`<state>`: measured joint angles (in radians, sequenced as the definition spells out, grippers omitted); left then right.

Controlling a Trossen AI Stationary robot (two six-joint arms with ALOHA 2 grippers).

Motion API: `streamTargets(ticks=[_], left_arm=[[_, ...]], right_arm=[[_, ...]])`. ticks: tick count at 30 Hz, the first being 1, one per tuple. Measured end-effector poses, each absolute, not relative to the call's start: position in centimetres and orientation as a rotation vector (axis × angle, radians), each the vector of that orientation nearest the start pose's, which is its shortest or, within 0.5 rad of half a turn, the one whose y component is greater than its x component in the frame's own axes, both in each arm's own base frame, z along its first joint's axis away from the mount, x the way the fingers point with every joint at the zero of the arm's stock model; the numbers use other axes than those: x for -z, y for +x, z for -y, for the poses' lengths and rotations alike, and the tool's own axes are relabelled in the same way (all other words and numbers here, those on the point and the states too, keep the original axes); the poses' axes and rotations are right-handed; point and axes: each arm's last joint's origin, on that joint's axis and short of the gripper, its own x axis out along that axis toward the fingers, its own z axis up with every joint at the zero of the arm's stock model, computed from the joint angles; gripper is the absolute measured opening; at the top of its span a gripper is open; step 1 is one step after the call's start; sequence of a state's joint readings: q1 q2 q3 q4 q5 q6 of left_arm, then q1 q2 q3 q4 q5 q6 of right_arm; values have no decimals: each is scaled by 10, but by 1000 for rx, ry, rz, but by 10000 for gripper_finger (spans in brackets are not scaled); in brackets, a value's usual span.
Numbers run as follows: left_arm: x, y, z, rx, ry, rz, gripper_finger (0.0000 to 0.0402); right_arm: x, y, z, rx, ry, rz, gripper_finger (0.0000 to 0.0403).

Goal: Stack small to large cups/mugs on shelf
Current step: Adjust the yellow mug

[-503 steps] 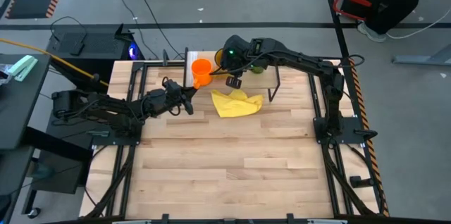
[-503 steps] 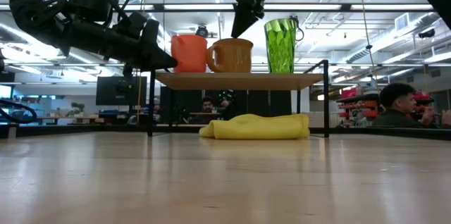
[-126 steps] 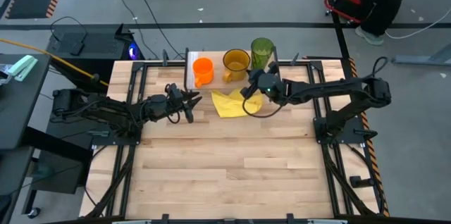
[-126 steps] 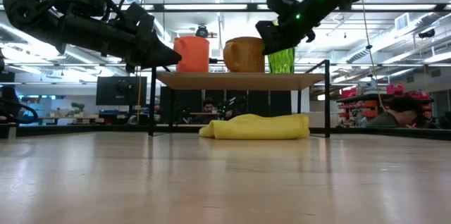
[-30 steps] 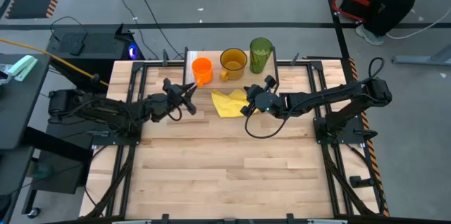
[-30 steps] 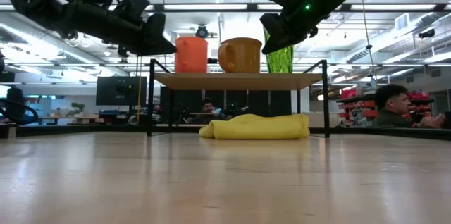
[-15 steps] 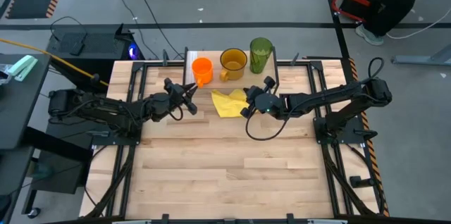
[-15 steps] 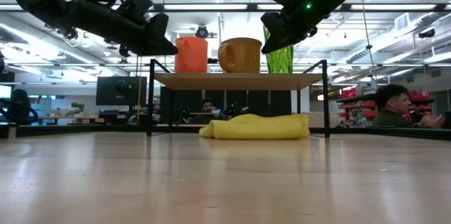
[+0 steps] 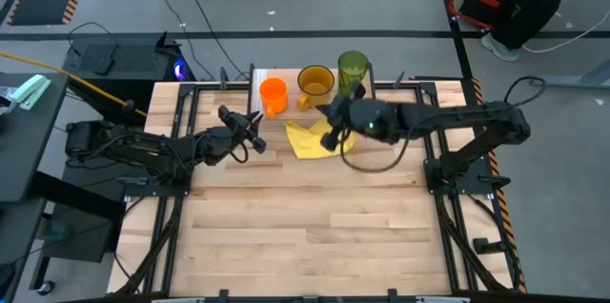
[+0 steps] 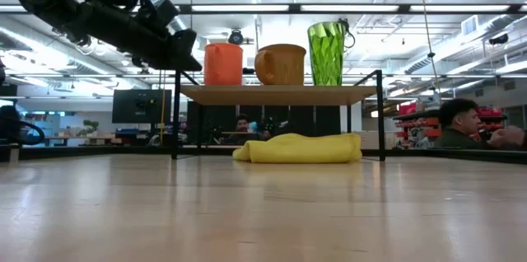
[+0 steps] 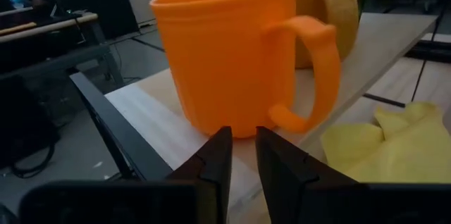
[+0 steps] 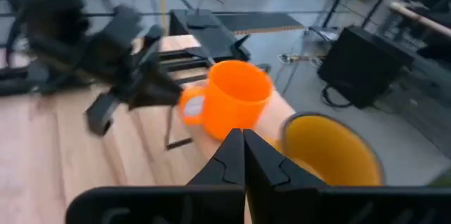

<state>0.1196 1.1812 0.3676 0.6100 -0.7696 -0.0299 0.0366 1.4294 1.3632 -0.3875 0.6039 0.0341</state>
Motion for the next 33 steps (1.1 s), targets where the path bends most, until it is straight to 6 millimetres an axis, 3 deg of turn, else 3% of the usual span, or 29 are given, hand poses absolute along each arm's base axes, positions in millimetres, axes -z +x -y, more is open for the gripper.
streamTargets(ticks=[4,9,12,15,21,33], left_arm=[[-192,214,-46,-889,41,-193,66],[-191,214,-46,-890,36,-201,62],[-189,213,-46,-891,34,-225,63],[-186,213,-46,-893,25,-243,62],[-185,212,-46,-894,21,-254,54],[-184,212,-46,-892,10,-256,52]], right_arm=[[-386,321,20,582,-83,-457,0],[-377,363,37,520,-98,-631,0],[-386,383,46,536,-110,-671,0],[-399,392,55,561,-107,-705,0],[-405,404,73,561,-25,-746,0],[-366,423,85,544,18,-896,0]])
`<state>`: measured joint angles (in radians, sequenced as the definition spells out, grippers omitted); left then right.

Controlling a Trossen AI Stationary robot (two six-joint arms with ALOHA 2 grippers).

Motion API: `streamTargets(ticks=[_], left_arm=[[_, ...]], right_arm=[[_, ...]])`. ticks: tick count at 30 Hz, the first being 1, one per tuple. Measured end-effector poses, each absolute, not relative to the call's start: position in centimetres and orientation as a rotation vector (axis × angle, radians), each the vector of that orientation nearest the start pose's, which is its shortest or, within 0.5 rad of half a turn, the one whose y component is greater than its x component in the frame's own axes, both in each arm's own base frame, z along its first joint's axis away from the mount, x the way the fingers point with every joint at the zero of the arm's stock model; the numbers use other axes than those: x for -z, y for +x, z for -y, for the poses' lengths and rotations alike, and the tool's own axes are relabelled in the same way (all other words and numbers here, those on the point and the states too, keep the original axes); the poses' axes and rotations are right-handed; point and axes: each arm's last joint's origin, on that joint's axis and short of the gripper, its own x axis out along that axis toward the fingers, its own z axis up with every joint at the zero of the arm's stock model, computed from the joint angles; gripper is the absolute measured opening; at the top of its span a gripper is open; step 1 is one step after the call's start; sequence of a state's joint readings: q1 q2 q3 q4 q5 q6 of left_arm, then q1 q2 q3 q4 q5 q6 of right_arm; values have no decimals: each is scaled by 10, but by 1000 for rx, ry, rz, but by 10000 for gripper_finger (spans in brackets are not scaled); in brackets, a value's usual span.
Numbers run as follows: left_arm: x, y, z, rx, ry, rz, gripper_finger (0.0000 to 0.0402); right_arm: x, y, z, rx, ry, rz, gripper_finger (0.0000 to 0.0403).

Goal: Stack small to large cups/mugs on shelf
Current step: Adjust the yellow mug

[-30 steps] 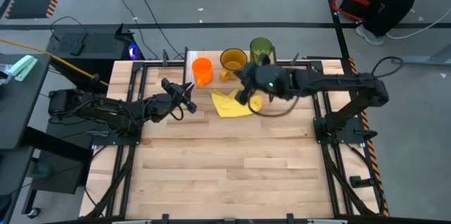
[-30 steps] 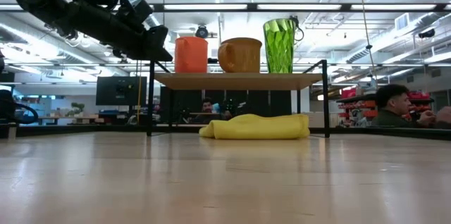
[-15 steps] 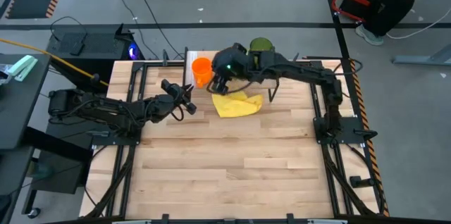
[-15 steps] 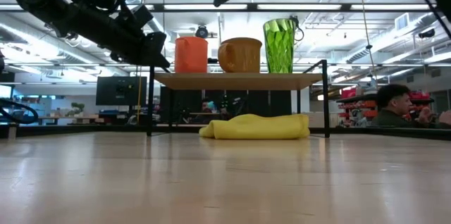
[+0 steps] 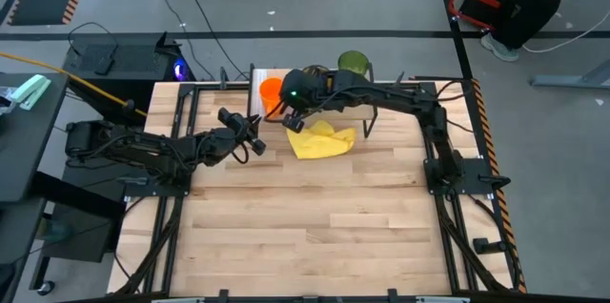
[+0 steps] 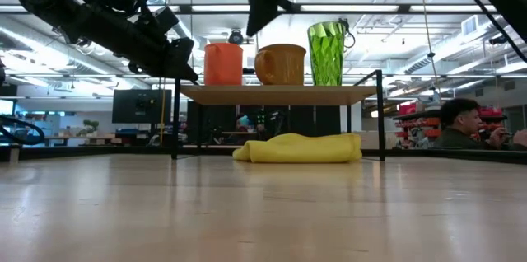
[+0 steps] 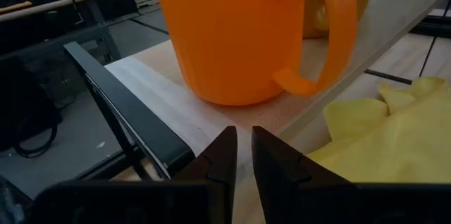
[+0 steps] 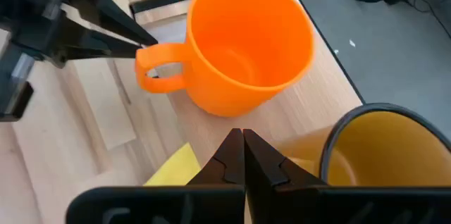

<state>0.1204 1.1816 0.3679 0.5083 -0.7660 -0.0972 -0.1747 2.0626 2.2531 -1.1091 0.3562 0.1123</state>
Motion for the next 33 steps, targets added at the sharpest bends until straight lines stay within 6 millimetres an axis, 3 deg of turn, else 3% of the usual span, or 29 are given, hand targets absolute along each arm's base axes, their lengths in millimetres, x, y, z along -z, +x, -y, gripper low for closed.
streamTargets(ticks=[16,33], left_arm=[[-184,212,-46,-890,7,-260,48],[-184,212,-46,-891,-5,-254,46]], right_arm=[[-345,432,94,569,2,-968,0],[-345,429,102,600,-12,-974,0]])
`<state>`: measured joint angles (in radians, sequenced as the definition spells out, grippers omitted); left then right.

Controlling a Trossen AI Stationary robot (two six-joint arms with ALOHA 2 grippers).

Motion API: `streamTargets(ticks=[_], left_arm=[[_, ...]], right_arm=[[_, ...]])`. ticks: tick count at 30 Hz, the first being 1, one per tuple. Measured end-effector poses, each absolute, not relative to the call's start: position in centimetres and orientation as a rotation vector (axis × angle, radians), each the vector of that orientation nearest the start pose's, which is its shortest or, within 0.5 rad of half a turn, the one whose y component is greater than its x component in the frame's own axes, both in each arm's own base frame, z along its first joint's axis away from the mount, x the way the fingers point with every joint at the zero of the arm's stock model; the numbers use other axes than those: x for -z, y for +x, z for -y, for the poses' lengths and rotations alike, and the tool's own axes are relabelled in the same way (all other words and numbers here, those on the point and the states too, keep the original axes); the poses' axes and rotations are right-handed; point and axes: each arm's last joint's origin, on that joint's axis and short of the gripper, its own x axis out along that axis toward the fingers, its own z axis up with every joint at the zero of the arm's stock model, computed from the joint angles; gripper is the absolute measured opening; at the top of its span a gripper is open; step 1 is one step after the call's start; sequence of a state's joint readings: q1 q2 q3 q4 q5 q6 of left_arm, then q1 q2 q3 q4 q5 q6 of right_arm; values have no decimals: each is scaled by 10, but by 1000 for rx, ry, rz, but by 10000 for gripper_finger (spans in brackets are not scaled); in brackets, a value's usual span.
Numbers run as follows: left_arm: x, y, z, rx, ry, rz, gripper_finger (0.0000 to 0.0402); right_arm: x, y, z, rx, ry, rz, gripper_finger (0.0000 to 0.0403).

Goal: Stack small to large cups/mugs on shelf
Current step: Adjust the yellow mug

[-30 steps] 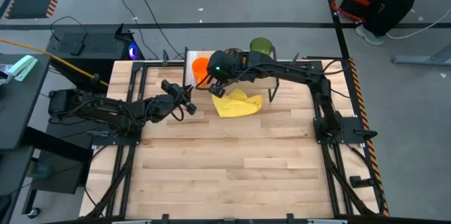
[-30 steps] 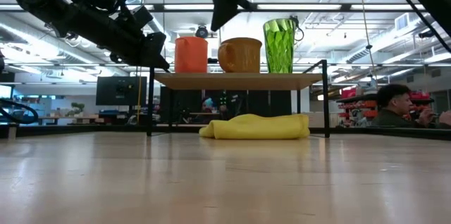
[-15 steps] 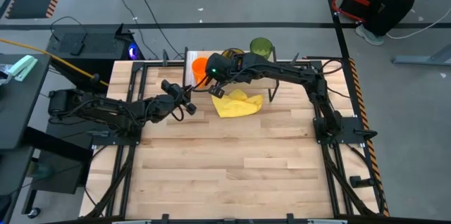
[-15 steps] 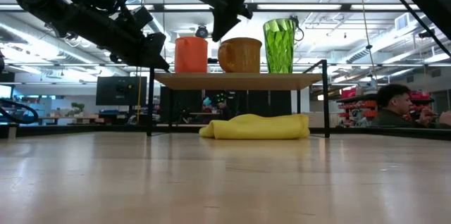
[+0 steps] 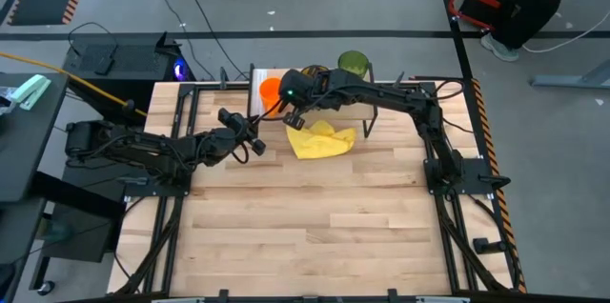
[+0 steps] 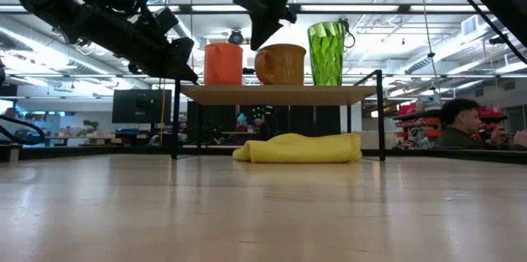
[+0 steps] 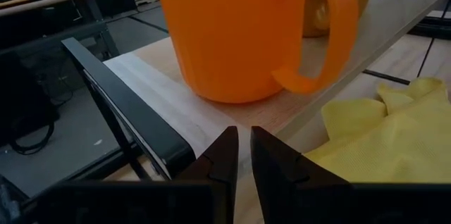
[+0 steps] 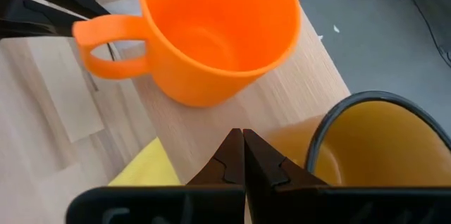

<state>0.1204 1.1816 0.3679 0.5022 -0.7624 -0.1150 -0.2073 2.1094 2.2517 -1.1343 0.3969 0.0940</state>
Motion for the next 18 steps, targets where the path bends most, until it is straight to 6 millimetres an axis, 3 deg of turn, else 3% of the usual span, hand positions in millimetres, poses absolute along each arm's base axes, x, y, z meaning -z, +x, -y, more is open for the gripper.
streamTargets(ticks=[18], left_arm=[[-183,212,-46,-891,-6,-256,48]], right_arm=[[-338,428,99,628,-54,-1033,0]])
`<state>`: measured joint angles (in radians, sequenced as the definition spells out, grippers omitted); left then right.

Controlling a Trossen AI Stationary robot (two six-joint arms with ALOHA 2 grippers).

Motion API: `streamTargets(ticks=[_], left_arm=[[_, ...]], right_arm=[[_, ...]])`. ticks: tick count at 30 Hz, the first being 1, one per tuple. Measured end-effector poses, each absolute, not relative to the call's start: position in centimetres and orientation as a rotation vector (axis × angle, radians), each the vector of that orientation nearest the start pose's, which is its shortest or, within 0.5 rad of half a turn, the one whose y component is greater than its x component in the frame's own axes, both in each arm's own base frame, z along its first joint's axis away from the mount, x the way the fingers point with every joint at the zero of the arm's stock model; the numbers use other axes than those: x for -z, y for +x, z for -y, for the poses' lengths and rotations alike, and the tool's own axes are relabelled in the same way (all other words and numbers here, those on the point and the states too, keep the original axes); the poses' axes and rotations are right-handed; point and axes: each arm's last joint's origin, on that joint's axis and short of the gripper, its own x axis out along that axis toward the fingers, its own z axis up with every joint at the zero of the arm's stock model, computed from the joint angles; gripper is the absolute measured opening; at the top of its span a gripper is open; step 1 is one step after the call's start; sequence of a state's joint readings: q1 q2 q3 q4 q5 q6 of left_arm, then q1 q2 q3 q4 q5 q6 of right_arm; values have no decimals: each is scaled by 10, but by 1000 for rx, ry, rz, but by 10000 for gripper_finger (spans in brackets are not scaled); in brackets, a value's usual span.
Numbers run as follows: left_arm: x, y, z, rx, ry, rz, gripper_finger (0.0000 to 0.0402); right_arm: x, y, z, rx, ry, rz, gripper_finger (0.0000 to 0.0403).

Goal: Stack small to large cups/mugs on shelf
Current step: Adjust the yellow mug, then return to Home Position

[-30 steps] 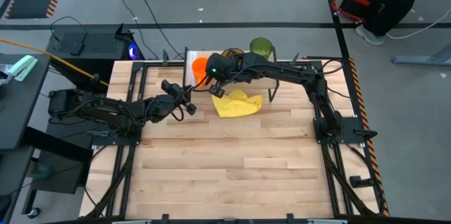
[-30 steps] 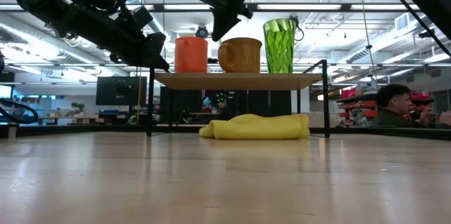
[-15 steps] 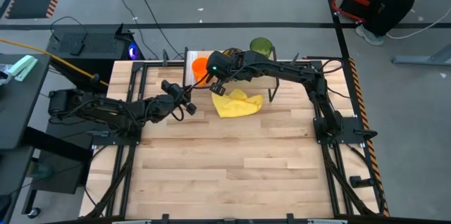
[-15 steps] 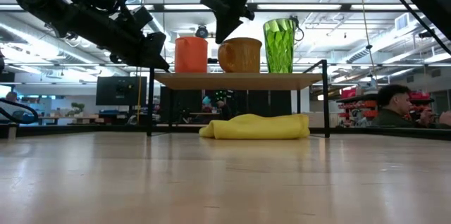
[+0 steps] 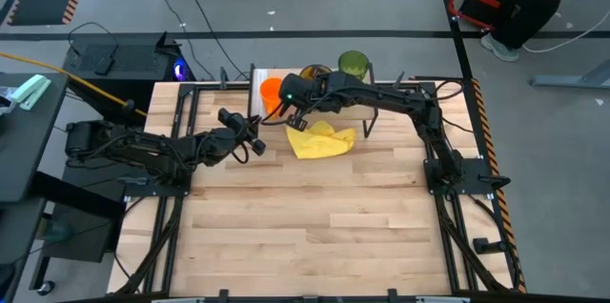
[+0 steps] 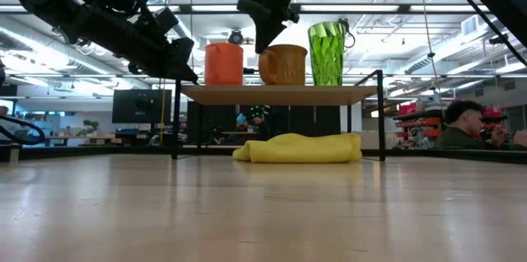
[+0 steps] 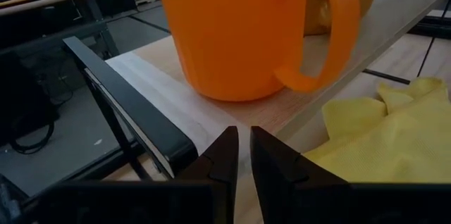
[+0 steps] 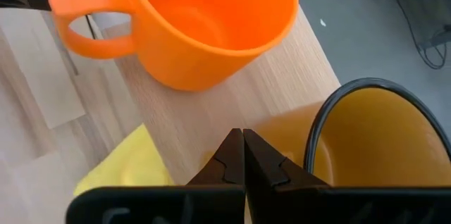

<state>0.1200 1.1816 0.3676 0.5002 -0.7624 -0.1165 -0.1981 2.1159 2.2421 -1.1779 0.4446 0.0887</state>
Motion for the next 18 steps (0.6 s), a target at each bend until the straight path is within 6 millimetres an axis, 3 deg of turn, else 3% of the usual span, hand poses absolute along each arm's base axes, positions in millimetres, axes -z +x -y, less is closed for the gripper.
streamTargets(ticks=[18], left_arm=[[-183,212,-46,-892,-5,-265,43]], right_arm=[[-332,424,73,656,-115,-1122,0]])
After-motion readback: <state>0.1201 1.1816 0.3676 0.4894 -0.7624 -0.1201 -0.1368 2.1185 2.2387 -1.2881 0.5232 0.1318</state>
